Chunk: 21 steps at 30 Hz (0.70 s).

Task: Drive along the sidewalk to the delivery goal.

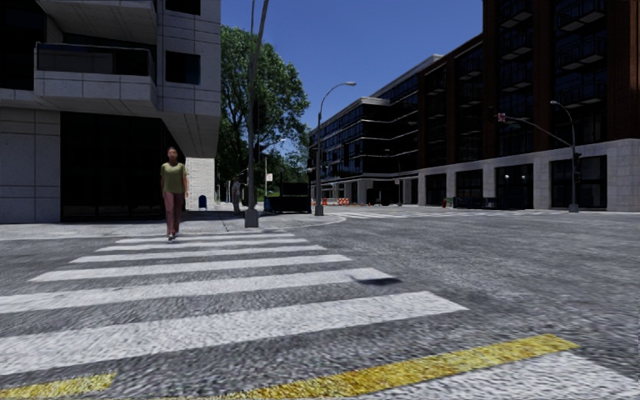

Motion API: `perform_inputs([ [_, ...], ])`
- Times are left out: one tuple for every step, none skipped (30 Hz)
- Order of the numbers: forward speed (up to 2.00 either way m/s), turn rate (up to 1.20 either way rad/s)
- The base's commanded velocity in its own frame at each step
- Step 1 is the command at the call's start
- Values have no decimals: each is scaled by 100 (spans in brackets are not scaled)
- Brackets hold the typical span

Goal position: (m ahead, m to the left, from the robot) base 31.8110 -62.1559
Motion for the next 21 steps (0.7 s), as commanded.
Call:
perform_inputs([
  [200,0],
  [200,0],
  [200,0],
  [200,0],
  [200,0],
  [200,0],
  [200,0],
  [200,0],
  [200,0],
  [200,0],
  [200,0],
  [200,0],
  [200,0],
  [200,0],
  [200,0],
  [200,0],
  [200,8],
  [200,16],
  [200,16],
  [200,18],
  [200,18],
])
